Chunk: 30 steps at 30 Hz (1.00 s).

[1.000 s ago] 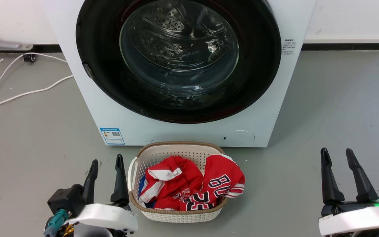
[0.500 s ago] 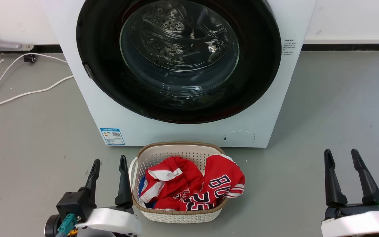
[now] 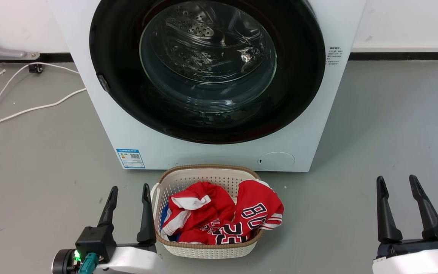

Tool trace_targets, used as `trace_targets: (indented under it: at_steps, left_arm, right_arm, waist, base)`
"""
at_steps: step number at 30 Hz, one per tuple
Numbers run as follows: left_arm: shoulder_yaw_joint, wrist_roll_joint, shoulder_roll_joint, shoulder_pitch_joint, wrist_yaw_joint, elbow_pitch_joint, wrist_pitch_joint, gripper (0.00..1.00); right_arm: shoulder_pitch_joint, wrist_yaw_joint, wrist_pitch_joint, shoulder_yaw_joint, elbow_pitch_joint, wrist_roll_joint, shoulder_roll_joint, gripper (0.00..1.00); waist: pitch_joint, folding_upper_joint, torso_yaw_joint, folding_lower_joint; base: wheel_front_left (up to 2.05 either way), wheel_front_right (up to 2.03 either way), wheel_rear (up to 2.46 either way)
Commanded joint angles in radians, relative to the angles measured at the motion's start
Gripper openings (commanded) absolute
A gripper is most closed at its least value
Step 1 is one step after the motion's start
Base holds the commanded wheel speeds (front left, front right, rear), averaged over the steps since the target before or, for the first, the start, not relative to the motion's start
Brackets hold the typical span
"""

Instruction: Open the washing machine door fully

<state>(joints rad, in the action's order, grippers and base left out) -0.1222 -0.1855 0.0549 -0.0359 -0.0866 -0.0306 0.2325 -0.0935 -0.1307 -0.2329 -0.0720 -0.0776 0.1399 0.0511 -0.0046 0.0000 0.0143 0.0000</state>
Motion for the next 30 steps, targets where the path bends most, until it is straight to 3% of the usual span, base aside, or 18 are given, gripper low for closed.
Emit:
trace_targets:
  at_steps: [1,14,30]
  left_arm:
    - [-0.002,0.023,-0.001,-0.007,0.004,0.000,0.010,1.00]
    - [0.002,0.081,-0.005,-0.018,-0.001,-0.008,0.032,1.00]
    - [-0.005,0.069,-0.005,-0.022,-0.011,-0.024,0.033,1.00]
  right_arm:
    - [-0.010,0.000,-0.008,-0.001,-0.008,-0.021,-0.001,1.00]
    - [-0.026,0.000,-0.032,0.005,-0.017,-0.069,-0.002,1.00]
    - [-0.032,0.000,-0.033,0.004,0.010,-0.023,-0.002,1.00]
  waist:
    - [0.000,0.0000,0.000,0.0000]
    - [-0.005,0.0000,0.003,0.0000]
    - [-0.007,0.0000,0.000,0.0000]
  base:
    - [0.00,0.00,0.00]
    - [0.00,0.00,0.00]
    - [0.00,0.00,0.00]
